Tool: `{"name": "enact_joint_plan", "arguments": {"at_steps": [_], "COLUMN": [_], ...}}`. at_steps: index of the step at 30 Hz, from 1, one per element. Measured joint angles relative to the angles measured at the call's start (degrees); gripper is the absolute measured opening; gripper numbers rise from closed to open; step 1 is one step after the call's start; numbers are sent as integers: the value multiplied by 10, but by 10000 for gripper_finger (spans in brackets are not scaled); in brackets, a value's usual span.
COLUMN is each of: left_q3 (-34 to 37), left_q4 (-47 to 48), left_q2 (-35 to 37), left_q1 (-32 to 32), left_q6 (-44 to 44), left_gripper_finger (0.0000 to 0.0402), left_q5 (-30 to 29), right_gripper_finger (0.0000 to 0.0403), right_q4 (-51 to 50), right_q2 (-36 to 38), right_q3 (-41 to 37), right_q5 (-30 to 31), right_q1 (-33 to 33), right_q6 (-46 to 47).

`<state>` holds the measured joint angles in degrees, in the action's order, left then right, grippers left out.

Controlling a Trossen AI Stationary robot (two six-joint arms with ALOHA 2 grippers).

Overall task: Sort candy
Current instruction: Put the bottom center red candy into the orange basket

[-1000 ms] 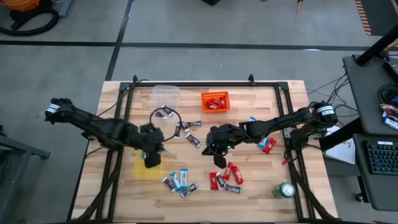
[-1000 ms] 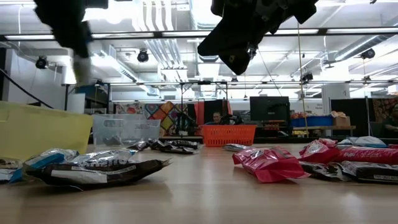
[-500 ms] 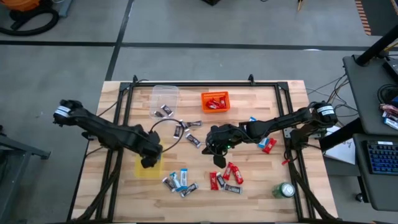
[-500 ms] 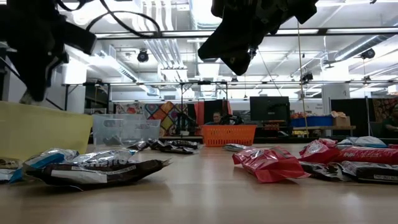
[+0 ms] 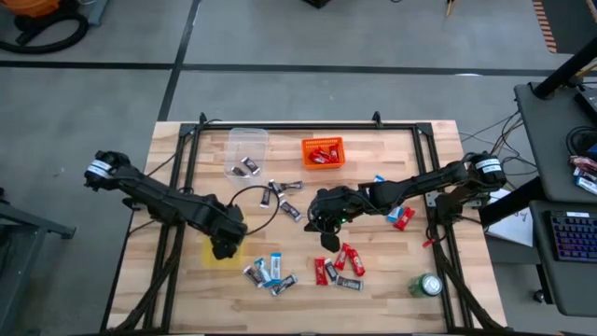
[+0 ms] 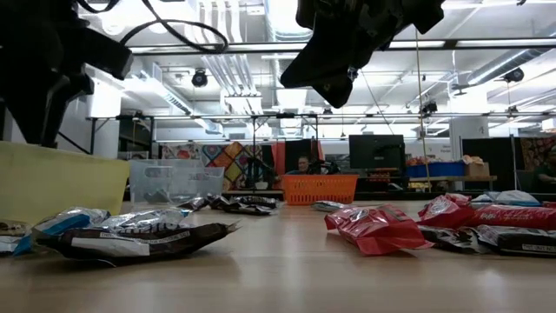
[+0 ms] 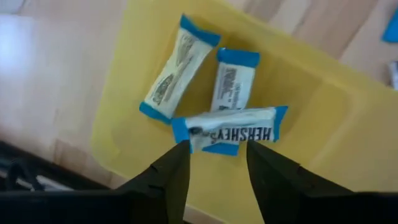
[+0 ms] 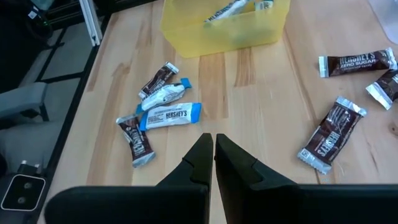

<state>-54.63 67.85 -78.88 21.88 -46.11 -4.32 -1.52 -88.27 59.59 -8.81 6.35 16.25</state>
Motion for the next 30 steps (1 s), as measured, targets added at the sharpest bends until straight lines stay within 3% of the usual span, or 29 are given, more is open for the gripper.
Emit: {"name": "enact_joint_plan", "arguments": {"at_steps": [8, 11, 17, 20, 25, 30], "left_q3": [0, 0, 0, 0, 0, 5], "left_q4": [-51, -110, -234, -275, -319, -371], "left_q2": [2, 2, 2, 2, 3, 3], "left_q1": [20, 31, 49, 49, 49, 49], "left_q6": [46, 89, 199, 243, 291, 327], "left_gripper_finger": [137, 131, 122, 119, 118, 118], "left_q5": [5, 4, -15, -31, -76, -112], "right_gripper_finger": [9, 9, 9, 9, 11, 36], "right_q4": [-2, -41, -344, -494, -621, -604], "right_q2": [0, 0, 1, 1, 1, 1], "right_q3": [0, 2, 54, 65, 61, 57], "right_q5": [4, 56, 193, 231, 210, 89], "right_q1": [-1, -3, -4, -4, 0, 32], "right_q6": [35, 99, 240, 299, 339, 307]}}
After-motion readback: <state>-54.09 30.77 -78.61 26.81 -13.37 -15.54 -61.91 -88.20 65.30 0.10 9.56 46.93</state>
